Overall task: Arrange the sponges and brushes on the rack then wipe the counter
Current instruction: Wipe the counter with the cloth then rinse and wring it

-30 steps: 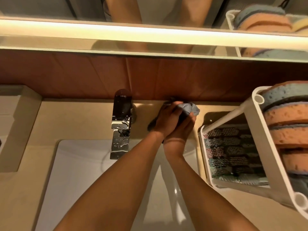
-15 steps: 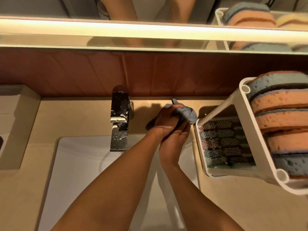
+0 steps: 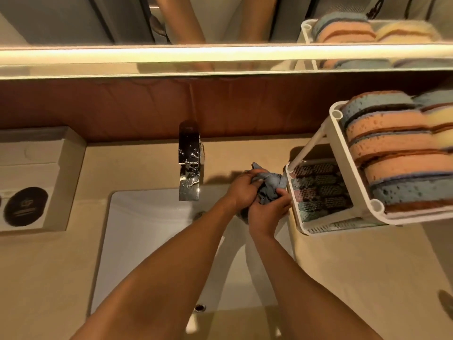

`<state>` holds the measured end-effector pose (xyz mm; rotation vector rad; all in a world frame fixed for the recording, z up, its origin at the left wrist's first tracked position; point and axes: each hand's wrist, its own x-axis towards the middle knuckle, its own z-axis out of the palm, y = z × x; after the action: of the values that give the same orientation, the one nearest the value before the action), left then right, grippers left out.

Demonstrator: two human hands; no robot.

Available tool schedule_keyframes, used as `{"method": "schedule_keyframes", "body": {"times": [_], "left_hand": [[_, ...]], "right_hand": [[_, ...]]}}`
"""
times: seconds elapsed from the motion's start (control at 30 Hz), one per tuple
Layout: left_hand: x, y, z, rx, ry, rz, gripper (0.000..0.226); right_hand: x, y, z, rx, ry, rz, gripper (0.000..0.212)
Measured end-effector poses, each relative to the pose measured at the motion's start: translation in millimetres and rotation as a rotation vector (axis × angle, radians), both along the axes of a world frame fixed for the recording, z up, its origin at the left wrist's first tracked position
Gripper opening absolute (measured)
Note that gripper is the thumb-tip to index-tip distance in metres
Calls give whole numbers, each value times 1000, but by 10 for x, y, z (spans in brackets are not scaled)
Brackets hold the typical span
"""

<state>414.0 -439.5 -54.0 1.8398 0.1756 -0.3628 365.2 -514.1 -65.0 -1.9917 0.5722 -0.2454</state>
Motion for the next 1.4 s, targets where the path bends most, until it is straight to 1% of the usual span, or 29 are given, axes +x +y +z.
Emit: {"method": "schedule_keyframes", "body": {"times": [0.07,0.1,0.2,0.3,0.37,0.43,0.53,0.57,0.63,0.7,0.77,0.87,0.93,1.03,1.13,1.27,1.4], "left_hand": [[-120,18,61,-22,-15,26,30],[-191,36,133,-32,-15,42,29],[-416,102,324,-68,-57,117,26],[-604,208,509,-98,-43,198,23],[-707,292,644,-65,-49,241,26],[-799,369,788,-18,-56,292,27],[-943,530,913,43,-46,381,27],[-993,590,928,44,-41,410,27],[-1082,720,937,28,-24,475,26],[-1126,855,931,-4,1,556,30],[-1123,989,915,-46,36,656,35],[-1083,1154,890,-175,78,783,33],[-1052,1224,859,-201,86,801,33],[-969,1294,826,-219,109,835,26],[-812,1414,839,-189,116,849,22],[-582,1609,785,-100,119,847,21],[-334,1763,733,-57,116,830,22]], "right_hand": [[-88,-52,98,36,-45,18,48],[-110,-79,167,64,-35,29,49],[-157,-183,271,92,-50,93,47],[-162,-221,445,200,5,163,46],[-178,-206,562,231,-1,240,44],[-191,-188,674,215,-16,301,40],[-182,-122,806,196,15,353,25],[-168,-98,837,197,34,378,23],[-138,-33,893,187,57,462,25],[-93,40,954,200,96,568,24],[-46,134,1009,219,117,669,19],[-40,285,1032,231,170,839,9],[-60,352,1005,154,194,912,19],[-26,369,958,99,173,856,22],[93,426,977,37,143,813,22],[270,560,946,-103,132,769,31],[408,656,927,-150,131,712,28]]}}
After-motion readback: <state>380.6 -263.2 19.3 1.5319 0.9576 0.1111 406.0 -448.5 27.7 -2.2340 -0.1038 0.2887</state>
